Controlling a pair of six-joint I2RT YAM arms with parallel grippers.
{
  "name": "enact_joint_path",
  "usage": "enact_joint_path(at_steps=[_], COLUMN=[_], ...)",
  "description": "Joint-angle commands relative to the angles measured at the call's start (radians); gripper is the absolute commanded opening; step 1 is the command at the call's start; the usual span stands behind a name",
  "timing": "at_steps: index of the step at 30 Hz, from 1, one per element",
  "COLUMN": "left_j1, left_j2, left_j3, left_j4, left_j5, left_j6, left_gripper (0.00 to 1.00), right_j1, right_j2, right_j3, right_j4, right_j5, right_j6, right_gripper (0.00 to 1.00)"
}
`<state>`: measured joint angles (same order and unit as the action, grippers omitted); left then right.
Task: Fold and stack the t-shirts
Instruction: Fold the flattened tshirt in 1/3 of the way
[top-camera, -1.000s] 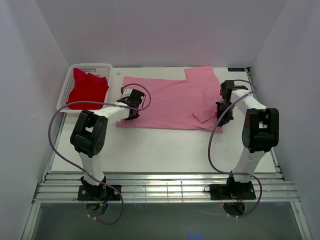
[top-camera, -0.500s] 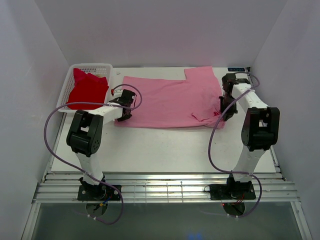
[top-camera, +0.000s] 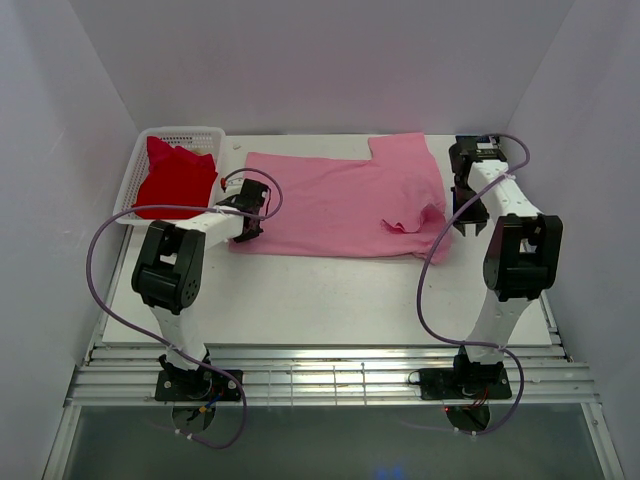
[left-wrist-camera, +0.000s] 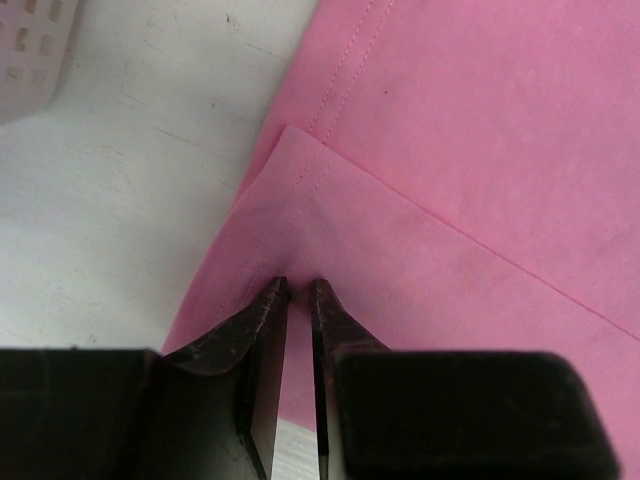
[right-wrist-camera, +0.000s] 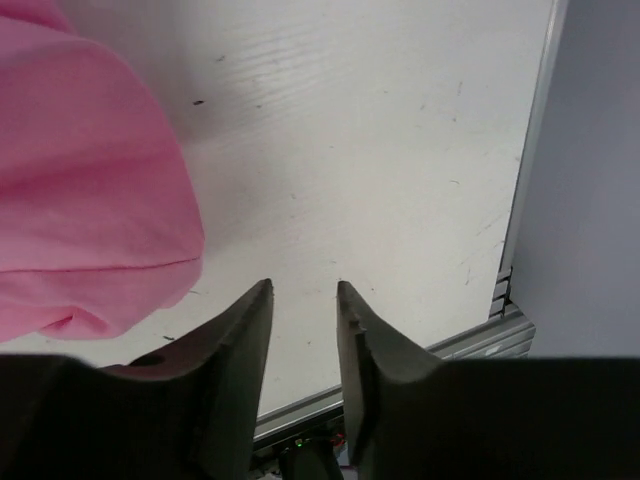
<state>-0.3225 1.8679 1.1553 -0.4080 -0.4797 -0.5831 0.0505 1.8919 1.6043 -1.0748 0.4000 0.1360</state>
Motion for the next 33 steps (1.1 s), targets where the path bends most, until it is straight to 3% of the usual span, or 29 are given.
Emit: enact_joint_path(at_steps=[1,3,7,10,13,21,33], left_j1=[0.008,0.008,0.008,0.007,0.005,0.0,0.0], left_j2=[-0.038,-0.058,-0.076,-0.072,-0.061,-0.065,-0.075], left_j3=[-0.034,-0.034,-0.014,0.004,0.018,0.026,0.026], left_j4=[-0.04,-0.04,-0.043,-0.048,-0.052,-0.061,-0.064], left_j5=[0.019,0.021,0.036,0.052,0.072,0.067,0.05], left_j6=[0.015,0.016,0.016,0.016,0.014,0.006,0.008], left_gripper=[0.26,0.26,0.26,0.25,0.25,0.25,0.25], right_j1=[-0.009,-0.008,-0.008,-0.005,0.009,0.026,0.026], right_j2=[-0.037,-0.054,-0.083,-0.082,-0.047,0.067,0.148], right_j3=[-0.006,-0.006,-0.035,-0.121,-0.178,-0.187,-0.121], right_j4=[-0.037,-0.039,-0.03,0.009,0.026,0.059,0.099], right_j5=[0.099,0.097,-0.139,-0.431,-0.512,-0.52,-0.353], right_j6=[0.013,0.017,-0.002,-0.013,-0.021,-0.027,0.019], right_gripper=[0.41,0.48,0.49,0.51,0.56,0.58,0.57])
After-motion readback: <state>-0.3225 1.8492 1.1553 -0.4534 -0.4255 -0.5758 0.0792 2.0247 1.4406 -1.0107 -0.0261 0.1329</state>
